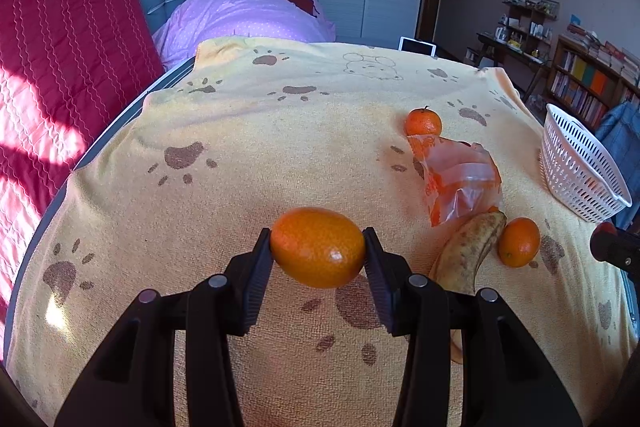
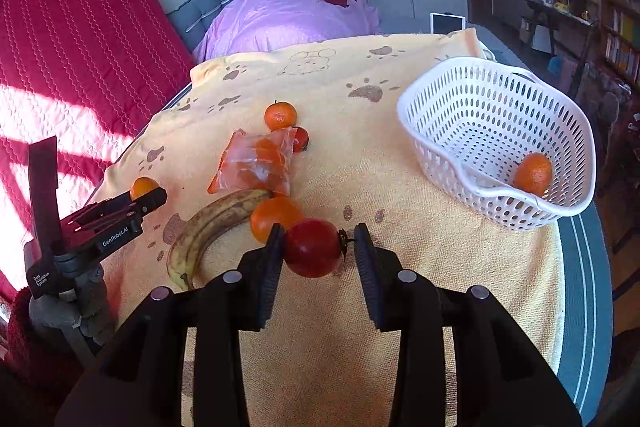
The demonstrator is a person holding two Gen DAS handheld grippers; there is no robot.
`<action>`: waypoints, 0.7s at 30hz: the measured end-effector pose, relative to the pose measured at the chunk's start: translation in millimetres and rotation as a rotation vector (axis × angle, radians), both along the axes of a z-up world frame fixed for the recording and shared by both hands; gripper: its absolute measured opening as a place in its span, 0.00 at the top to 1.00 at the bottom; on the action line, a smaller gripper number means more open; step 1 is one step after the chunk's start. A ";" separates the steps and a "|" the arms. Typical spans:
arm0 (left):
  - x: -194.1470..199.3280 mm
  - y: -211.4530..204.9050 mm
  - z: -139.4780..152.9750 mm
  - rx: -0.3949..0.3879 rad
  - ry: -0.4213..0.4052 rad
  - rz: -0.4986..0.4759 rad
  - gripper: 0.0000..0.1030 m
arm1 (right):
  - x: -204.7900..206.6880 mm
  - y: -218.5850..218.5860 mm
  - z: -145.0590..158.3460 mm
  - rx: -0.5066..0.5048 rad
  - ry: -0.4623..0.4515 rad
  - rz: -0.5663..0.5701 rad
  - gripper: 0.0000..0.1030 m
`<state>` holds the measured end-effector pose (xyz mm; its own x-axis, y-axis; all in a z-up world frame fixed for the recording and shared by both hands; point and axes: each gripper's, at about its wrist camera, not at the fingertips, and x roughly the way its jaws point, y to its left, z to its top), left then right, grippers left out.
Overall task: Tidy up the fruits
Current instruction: 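Carry the tomato into the basket and release with the right tool while the left tool holds the orange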
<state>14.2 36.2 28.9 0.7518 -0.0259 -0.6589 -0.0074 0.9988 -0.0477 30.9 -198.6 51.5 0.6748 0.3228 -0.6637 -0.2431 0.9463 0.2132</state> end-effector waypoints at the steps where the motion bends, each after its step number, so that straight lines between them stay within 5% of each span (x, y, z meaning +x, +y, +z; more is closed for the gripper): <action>1: 0.0 -0.1 -0.1 0.000 0.000 0.000 0.56 | 1.4 -6.4 4.1 0.010 -0.013 -0.023 0.64; 11: 0.5 -1.8 -1.3 0.009 0.006 -0.001 0.56 | 18.3 -83.2 24.9 0.076 -0.084 -0.286 0.64; 21: 1.8 -4.2 -1.4 0.030 0.011 0.002 0.56 | 25.6 -108.8 14.4 0.071 -0.081 -0.383 0.64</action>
